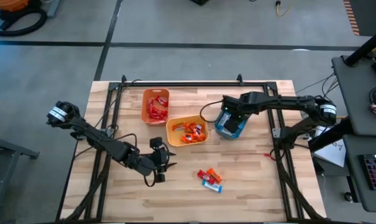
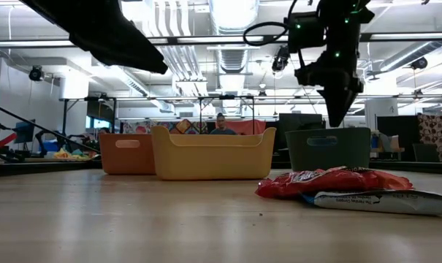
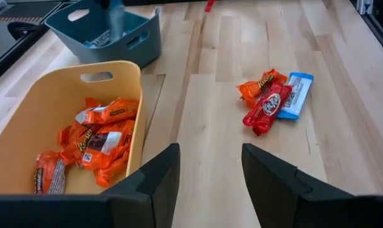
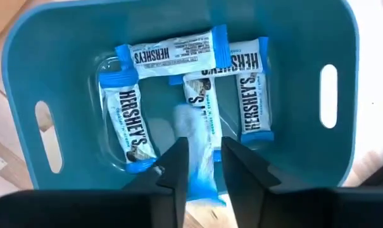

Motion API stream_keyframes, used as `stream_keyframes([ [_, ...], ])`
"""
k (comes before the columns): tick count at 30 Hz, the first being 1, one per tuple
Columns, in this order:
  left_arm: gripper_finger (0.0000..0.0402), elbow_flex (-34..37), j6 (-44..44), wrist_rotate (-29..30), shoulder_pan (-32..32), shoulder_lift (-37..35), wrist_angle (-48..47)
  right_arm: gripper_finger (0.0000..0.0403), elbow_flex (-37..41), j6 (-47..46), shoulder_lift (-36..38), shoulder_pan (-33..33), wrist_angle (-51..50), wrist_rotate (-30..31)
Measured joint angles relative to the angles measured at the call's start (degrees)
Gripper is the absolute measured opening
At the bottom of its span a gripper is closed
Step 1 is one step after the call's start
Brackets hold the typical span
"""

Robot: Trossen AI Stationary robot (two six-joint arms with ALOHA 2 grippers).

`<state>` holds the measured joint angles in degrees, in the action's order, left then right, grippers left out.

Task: Sort candy
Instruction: Put the white chocolate into the blue bin, then put the red chocolate into the orange bin

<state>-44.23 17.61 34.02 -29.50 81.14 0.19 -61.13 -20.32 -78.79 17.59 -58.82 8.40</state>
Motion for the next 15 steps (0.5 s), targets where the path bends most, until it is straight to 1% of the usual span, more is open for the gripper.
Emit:
stream_keyframes([
  [7, 0.0153, 0.0, -0.1, 0.0, 0.0, 0.1, 0.5, 0.0133, 0.9, -1.3, 1.2, 0.0, 1.2, 0.6],
  [15, 0.0153, 0.0, -0.2, -0.3, 0.0, 0.2, 3.4, 0.0141, -1.5, -2.6, 5.3, -0.5, 1.2, 0.6],
])
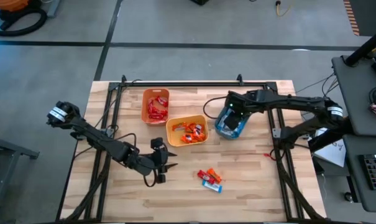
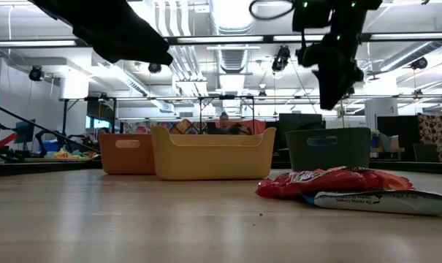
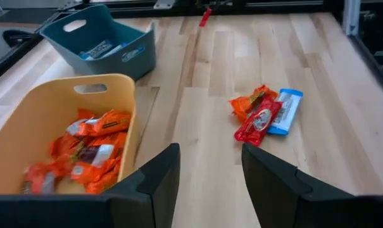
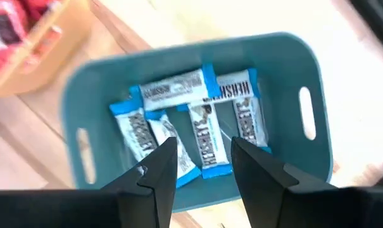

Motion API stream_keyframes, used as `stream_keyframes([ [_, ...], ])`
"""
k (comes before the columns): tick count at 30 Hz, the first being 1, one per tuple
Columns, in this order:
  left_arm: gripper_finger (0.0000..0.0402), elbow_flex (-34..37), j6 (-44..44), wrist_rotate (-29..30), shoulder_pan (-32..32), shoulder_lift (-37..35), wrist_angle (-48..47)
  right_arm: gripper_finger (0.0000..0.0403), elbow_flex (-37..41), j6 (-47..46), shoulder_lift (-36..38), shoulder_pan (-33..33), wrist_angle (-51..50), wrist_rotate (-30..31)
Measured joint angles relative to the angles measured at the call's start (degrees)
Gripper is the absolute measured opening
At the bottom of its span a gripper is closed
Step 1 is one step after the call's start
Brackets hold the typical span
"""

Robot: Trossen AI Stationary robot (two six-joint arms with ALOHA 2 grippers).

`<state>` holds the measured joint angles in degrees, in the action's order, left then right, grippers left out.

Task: Sort candy
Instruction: Put the red chocolate into the orange bin

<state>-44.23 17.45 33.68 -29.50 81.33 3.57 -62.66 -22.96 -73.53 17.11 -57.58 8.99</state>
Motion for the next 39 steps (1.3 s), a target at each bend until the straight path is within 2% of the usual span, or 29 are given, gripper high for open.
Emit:
stream_keyframes([
  [7, 0.0153, 0.0, -3.3, -3.7, -0.1, 3.8, 7.6, 0.0141, -0.7, -2.9, 4.8, -6.4, 0.4, -0.1],
  [14, 0.0153, -1.6, -5.4, -4.7, -0.4, 8.8, 10.6, 0.0141, -0.6, -6.9, 6.8, -20.2, 5.3, -0.2],
  [23, 0.0153, -11.6, -11.7, -4.5, -0.4, 20.7, 10.4, 0.0141, -0.6, -7.3, 6.9, -34.4, 13.7, 0.0],
  [29, 0.0153, -18.4, -17.5, -4.4, -0.4, 28.1, 8.4, 0.0141, -0.5, -9.3, 6.9, -38.8, 14.7, 0.3],
  [39, 0.0163, -23.2, -21.4, -4.9, 1.1, 35.5, 8.4, 0.0141, 1.4, -10.2, 6.7, -42.0, 16.4, 4.8],
])
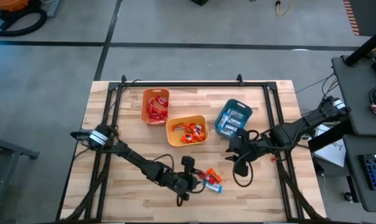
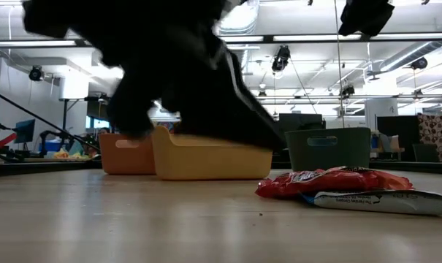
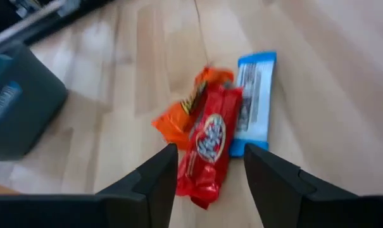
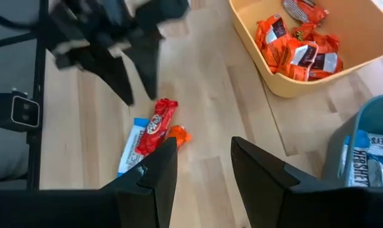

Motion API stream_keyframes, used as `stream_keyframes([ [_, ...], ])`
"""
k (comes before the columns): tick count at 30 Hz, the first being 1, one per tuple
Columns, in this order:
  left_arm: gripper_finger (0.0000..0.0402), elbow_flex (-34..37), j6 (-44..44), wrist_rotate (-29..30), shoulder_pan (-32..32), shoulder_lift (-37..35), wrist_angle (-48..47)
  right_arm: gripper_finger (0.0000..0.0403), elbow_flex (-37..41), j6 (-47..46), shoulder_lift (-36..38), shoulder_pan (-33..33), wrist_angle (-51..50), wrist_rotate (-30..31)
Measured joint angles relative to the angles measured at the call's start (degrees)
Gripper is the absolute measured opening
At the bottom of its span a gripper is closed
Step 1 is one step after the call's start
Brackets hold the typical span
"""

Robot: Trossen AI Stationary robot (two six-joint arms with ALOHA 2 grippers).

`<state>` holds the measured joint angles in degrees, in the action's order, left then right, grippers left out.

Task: Sort candy
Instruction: Put the red chocolate into the orange bin

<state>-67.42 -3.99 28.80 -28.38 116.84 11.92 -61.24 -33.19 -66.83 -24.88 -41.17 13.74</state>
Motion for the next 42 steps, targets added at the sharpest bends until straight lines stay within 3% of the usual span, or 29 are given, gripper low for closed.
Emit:
stream_keyframes([
  [9, 0.0206, -3.8, 0.4, -0.9, 1.4, 6.4, -1.0, 0.0141, 0.1, -0.3, -0.3, -1.1, 1.3, 0.0],
  [17, 0.0199, -3.9, 2.3, -0.7, 1.8, 8.2, -1.2, 0.0141, 0.3, -0.6, -0.5, -1.4, 1.3, -0.1],
  [21, 0.0175, -3.6, 3.1, -1.0, 1.8, 8.2, -1.4, 0.0141, 0.4, -0.7, -0.5, -1.4, 1.3, -0.1],
  [33, 0.0047, -3.4, 1.9, -1.7, 1.8, 7.8, -2.1, 0.0141, 1.2, -0.9, -0.5, -1.4, 1.5, -0.1],
  [42, 0.002, -2.9, -0.1, -2.8, 2.1, 1.6, -12.1, 0.0141, 4.0, -1.0, -0.5, -1.4, 4.1, -0.1],
])
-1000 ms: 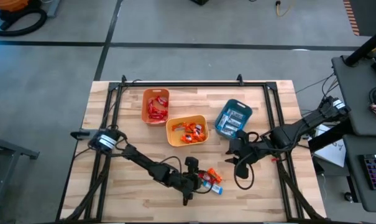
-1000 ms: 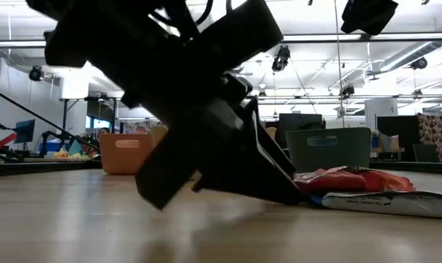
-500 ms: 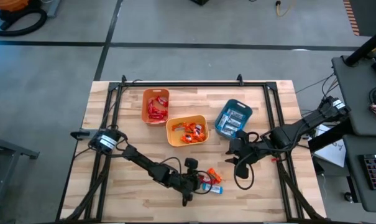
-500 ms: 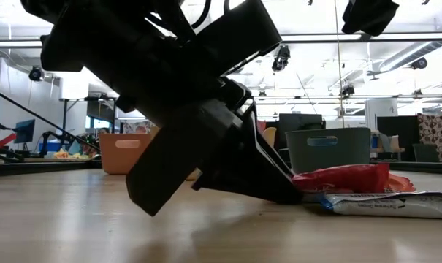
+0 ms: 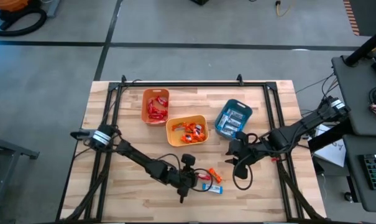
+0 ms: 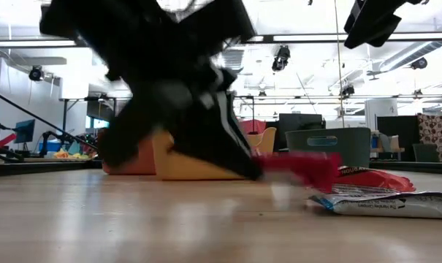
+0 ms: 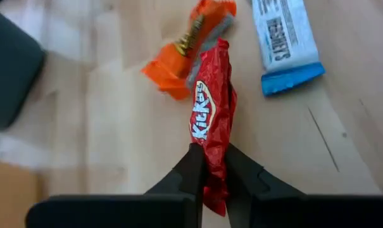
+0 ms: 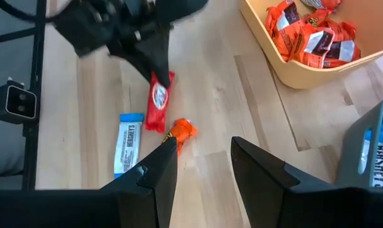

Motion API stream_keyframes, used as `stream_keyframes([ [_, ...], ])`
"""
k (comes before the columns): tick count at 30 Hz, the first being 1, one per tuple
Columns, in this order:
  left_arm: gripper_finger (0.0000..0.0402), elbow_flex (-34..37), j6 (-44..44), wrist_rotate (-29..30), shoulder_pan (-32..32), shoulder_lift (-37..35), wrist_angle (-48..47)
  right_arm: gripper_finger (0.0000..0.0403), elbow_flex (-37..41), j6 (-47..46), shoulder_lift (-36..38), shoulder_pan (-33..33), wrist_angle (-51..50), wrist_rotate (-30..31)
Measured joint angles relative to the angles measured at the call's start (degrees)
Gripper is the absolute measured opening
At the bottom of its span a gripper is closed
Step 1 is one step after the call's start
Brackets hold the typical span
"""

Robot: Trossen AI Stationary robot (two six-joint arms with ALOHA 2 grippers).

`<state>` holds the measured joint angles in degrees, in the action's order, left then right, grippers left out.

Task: Sort candy
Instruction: Put the red chocolate into the orange bin

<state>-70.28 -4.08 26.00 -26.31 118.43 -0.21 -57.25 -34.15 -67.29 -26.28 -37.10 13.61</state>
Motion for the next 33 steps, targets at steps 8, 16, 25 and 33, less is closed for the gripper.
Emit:
stream_keyframes([
  [8, 0.0018, 1.4, 0.0, 0.1, 0.2, -12.0, -11.1, 0.0141, 0.5, 0.8, 0.0, 0.0, 1.4, 2.1],
  [16, 0.0018, 9.6, 5.2, 7.8, 0.5, -31.1, -19.4, 0.0141, 1.2, 1.7, -0.8, 0.0, 3.6, 6.7],
  [25, 0.0018, 29.3, 24.4, 20.0, 6.9, -52.7, -19.5, 0.0141, 2.7, 0.7, -3.0, 0.0, 6.9, 9.1],
  [33, 0.0018, 39.8, 39.3, 21.2, 21.5, -61.5, -19.8, 0.0141, 3.0, 0.7, -3.7, 0.0, 9.3, 9.4],
])
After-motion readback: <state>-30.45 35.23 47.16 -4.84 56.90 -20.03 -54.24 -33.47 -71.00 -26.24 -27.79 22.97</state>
